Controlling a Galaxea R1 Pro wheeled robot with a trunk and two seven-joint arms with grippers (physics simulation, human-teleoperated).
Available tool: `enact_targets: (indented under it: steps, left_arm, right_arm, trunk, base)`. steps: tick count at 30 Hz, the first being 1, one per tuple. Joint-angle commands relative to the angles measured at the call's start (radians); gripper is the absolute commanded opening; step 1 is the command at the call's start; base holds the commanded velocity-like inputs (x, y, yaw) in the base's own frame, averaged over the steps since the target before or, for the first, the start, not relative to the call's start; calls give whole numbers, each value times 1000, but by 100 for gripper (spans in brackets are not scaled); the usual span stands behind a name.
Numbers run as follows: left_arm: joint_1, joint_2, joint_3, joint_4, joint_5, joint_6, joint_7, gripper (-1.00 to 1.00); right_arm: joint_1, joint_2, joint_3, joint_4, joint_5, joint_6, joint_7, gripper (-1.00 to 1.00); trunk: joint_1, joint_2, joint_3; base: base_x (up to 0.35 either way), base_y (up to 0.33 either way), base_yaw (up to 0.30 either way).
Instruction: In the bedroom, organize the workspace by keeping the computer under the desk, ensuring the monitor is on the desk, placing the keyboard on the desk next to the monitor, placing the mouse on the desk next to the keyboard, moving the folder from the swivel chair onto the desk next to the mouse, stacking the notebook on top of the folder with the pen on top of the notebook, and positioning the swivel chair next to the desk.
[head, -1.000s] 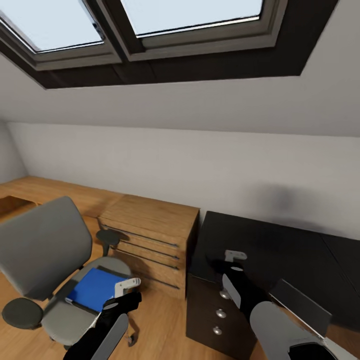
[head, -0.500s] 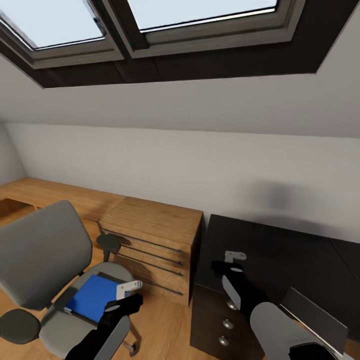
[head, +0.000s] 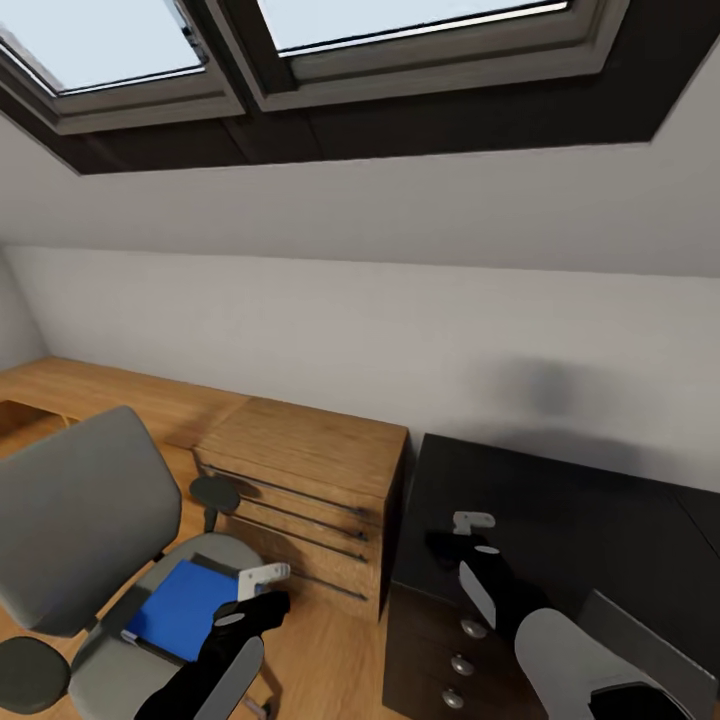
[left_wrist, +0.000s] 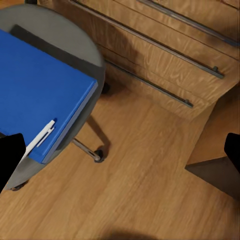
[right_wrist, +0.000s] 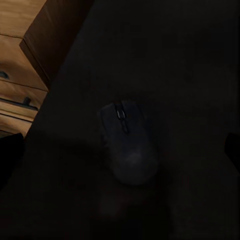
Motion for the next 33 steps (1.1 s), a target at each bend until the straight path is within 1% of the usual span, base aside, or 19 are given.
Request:
enact_targets:
  steps: [1, 5, 7, 10, 11, 12, 15, 16, 17, 20, 23, 33]
  left_arm:
    - [-1, 1, -3, -2, 7, 2, 9, 100]
    - [-1, 2, -4, -4, 8, -5, 9, 100]
    - [-1, 3, -2, -8, 9, -52, 8, 100]
    - [-1, 6, -1, -36, 12, -92, 9, 100]
    - [-1, 6, -1, -43, 12, -96, 9, 100]
    - [-1, 7, 0, -80, 22, -108, 10, 100]
    - [-1, 8, 1, -99, 54, -110, 11, 100]
    - [-1, 9, 2, -125, 105, -109, 12, 100]
    - [-1, 10, 3, -133, 119, -109, 12, 100]
    - [-1, 10, 3, -141, 134, -109, 13, 100]
    - [-1, 11, 3, -146, 142, -109, 13, 100]
    - [-1, 11, 1, -147, 146, -109, 13, 100]
  right_arm:
    - [-1, -1, 8, 1, -10, 4, -7, 100]
    - [-1, -4, 8, 12, -10, 2, -5, 100]
    - [-2, -4, 8, 15, -10, 3, -5, 100]
    - [-2, -5, 8, 16, -10, 6, -5, 100]
    - [-2, -5, 8, 16, -10, 6, -5, 100]
    - [-3, -7, 8, 16, -10, 7, -6, 100]
    - [-3, -7, 8, 16, -11, 9, -6, 100]
    - [-3, -8, 8, 16, -11, 12, -7, 100]
    - [-3, -9, 8, 16, -11, 12, -7, 100]
    - [-3, -11, 8, 16, -12, 13, -7, 100]
    - [-3, -16, 8, 16, -12, 13, -7, 100]
    - [-3, -18, 8, 16, -12, 13, -7, 100]
  trunk:
    - [0, -1, -2]
    - [0, -1, -2]
    - [0, -1, -2]
    - [0, -1, -2]
    - [0, -1, -2]
    - [0, -1, -2]
    - [0, -1, -2]
    - [4, -8, -5]
    - [8, -15, -8]
    - [19, -36, -17]
    - [31, -57, -27]
    - [69, -127, -58]
  base:
    - [51, 1, 0]
    - [186, 0, 0]
    - [174, 0, 0]
    - [74, 0, 0]
    - [36, 0, 0]
    - [9, 0, 0]
    - [5, 0, 0]
    - [1, 0, 0]
    - [0, 0, 0]
    - [0, 0, 0]
    - [0, 0, 0]
    - [0, 0, 0]
